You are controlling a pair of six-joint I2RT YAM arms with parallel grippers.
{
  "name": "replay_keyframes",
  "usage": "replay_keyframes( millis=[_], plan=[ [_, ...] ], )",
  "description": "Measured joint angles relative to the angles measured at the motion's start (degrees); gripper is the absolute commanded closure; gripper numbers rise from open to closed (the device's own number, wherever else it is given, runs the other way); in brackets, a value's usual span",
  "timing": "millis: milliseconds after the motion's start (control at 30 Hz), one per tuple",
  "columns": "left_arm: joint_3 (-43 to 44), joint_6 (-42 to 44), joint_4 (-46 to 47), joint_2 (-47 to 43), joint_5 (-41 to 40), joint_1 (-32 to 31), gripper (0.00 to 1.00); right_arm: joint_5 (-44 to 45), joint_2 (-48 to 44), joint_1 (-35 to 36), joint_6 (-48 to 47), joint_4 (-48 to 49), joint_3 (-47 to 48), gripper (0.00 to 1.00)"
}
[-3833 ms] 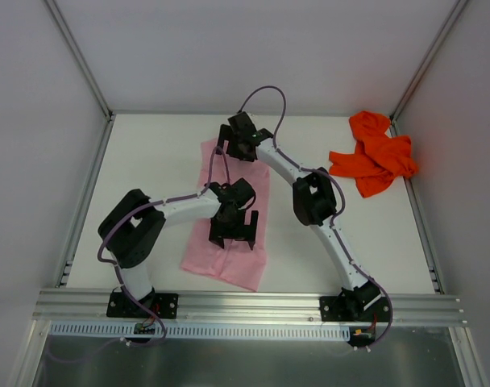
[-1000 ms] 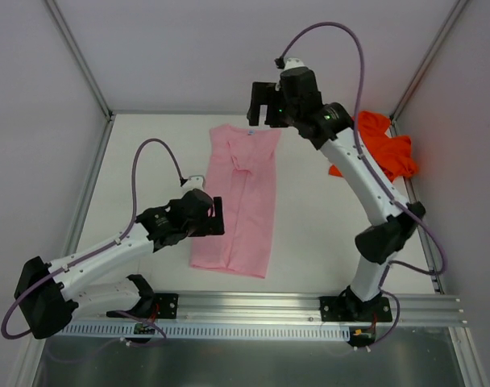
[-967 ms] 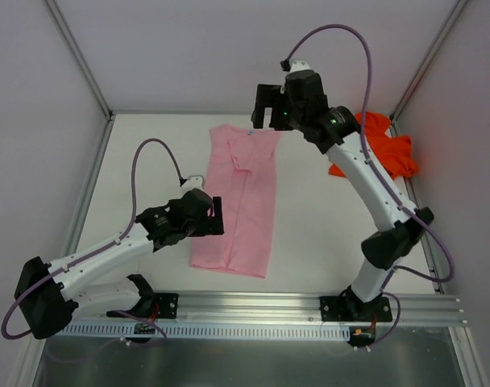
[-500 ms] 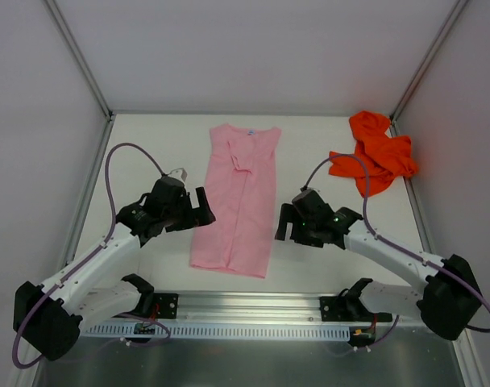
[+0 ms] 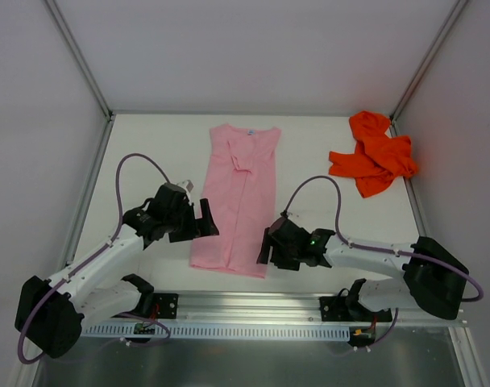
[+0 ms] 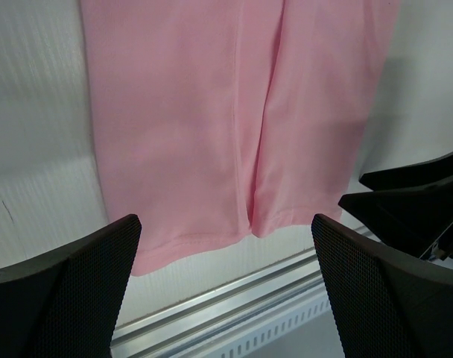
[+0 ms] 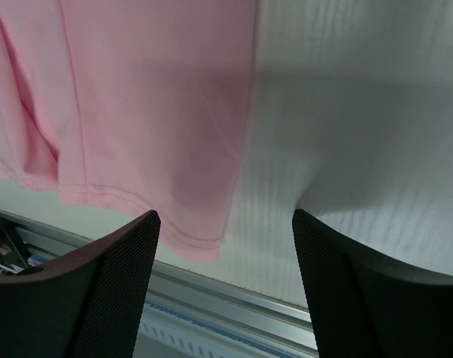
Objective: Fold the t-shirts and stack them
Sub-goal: Rotate the tshirt 90 degrees
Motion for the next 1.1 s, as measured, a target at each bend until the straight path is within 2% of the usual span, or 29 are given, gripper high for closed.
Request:
replay_keyframes(
  millis=[233,567,633,667,733,767,867,967,1100],
  plan=[
    [0.0,0.0,-1.3,-1.6,0.0,0.0,0.01,2.3,2.2,3.7,6.0,1.6,0.6,0.42],
    [-0.2,0.1,-3.0,-2.8,0.0,0.0,0.01,4.5,5.5,9.1,11.9,5.2,1.2,0.51],
    [-0.8,0.0,-3.0,-2.8,0.0,0.0,0.01,4.6,6.3,10.0,12.6,6.3,1.3,0.57],
    [-1.3,-0.1,-2.9,-2.8,0.0,0.0,0.01,4.7,6.6,10.5,13.2,6.6,1.4,0.67],
    [-2.6,-0.7,-2.9,-2.8,0.0,0.0,0.01,4.9,7.5,11.2,14.2,7.0,1.3,0.78],
    [-3.2,-1.2,-3.0,-2.8,0.0,0.0,0.01,4.9,7.8,11.5,14.6,7.3,1.3,0.87],
    [-5.3,-3.3,-3.5,-3.5,-0.3,0.0,0.05,4.9,8.5,12.2,16.0,7.4,1.3,0.99],
    [-7.8,-5.8,-3.6,-5.3,-0.7,0.0,0.13,5.2,8.5,12.3,16.8,7.0,1.3,0.99],
    [-11.8,-8.2,-1.9,-6.7,-0.2,0.0,0.18,5.5,8.0,12.5,16.9,5.9,1.3,0.99]
  ],
)
